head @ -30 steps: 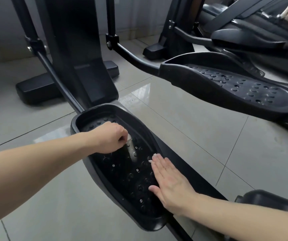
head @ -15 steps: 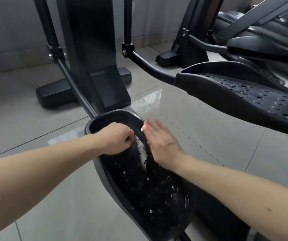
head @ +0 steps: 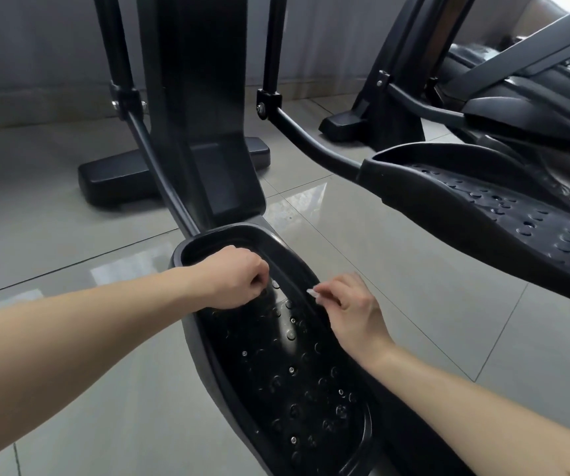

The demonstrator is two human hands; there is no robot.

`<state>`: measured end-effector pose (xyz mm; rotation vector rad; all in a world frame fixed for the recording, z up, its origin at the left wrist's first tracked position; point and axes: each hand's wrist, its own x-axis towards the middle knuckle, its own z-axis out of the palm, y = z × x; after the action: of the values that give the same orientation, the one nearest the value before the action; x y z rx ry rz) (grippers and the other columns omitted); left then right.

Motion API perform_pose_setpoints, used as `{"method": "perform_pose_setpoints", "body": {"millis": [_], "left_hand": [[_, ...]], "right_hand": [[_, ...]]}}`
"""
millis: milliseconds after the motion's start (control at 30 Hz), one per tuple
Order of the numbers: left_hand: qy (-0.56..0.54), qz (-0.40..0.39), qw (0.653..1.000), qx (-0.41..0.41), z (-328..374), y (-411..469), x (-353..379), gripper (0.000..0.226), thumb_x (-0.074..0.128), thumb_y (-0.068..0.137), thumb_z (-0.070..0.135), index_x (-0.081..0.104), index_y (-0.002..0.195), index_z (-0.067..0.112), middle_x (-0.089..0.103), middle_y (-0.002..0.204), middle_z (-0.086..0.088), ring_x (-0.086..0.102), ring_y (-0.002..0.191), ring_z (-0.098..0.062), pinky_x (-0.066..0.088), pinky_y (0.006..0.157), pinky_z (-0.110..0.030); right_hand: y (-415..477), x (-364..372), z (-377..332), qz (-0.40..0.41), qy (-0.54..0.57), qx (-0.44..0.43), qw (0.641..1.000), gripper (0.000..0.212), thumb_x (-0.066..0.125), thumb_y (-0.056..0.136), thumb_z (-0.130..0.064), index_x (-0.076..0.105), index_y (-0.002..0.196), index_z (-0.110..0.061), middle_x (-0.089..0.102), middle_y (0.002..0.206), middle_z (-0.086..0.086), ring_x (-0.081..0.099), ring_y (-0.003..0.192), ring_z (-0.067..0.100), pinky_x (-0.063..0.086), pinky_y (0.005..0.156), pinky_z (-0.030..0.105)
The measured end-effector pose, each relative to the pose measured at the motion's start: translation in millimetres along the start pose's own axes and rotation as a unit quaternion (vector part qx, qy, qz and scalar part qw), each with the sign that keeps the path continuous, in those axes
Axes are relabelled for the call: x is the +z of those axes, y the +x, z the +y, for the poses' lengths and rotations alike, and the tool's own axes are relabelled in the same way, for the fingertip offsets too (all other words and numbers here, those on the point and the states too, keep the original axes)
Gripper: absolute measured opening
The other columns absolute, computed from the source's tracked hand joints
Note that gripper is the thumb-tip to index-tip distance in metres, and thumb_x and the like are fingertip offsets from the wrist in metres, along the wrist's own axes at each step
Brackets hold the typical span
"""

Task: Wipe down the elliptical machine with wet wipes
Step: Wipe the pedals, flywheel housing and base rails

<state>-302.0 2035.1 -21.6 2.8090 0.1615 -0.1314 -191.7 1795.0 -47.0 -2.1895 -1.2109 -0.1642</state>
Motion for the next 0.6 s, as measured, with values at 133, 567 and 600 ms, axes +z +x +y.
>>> {"method": "perform_pose_setpoints", "body": {"millis": [133, 567, 600], "left_hand": [[-0.015, -0.002, 1.0, -0.011, -1.5, 2.4, 1.5, 0.015, 0.056, 0.087, 0.026, 0.071, 0.088, 0.028, 0.069, 0.09, 0.013, 0.063, 0.084, -0.011, 0.054, 0.083, -0.034], [-0.046, 0.002, 0.999, -0.021, -7.8, 7.3, 2.4, 0.015, 0.055, 0.088, 0.025, 0.069, 0.087, 0.028, 0.069, 0.091, 0.013, 0.063, 0.088, -0.013, 0.054, 0.085, -0.035], [-0.048, 0.002, 0.999, -0.026, -7.9, 7.8, 2.6, 0.015, 0.055, 0.088, 0.025, 0.07, 0.088, 0.028, 0.069, 0.092, 0.013, 0.063, 0.089, -0.013, 0.054, 0.085, -0.035]], "right_hand": [[52.4, 12.4, -17.6, -0.011, 0.019, 0.025, 0.999, 0.013, 0.078, 0.083, 0.001, 0.074, 0.09, -0.009, 0.061, 0.085, -0.006, 0.056, 0.085, 0.015, 0.035, 0.077, 0.001], [49.5, 4.7, -25.7, -0.041, 0.132, 0.207, 0.969, 0.028, 0.086, 0.078, -0.011, 0.07, 0.071, -0.032, 0.068, 0.078, -0.01, 0.062, 0.077, 0.004, 0.049, 0.074, 0.018], [64.2, 11.5, -31.3, -0.038, 0.143, 0.207, 0.967, 0.027, 0.086, 0.078, -0.011, 0.07, 0.072, -0.032, 0.069, 0.077, -0.011, 0.062, 0.074, 0.003, 0.049, 0.073, 0.018]]}}
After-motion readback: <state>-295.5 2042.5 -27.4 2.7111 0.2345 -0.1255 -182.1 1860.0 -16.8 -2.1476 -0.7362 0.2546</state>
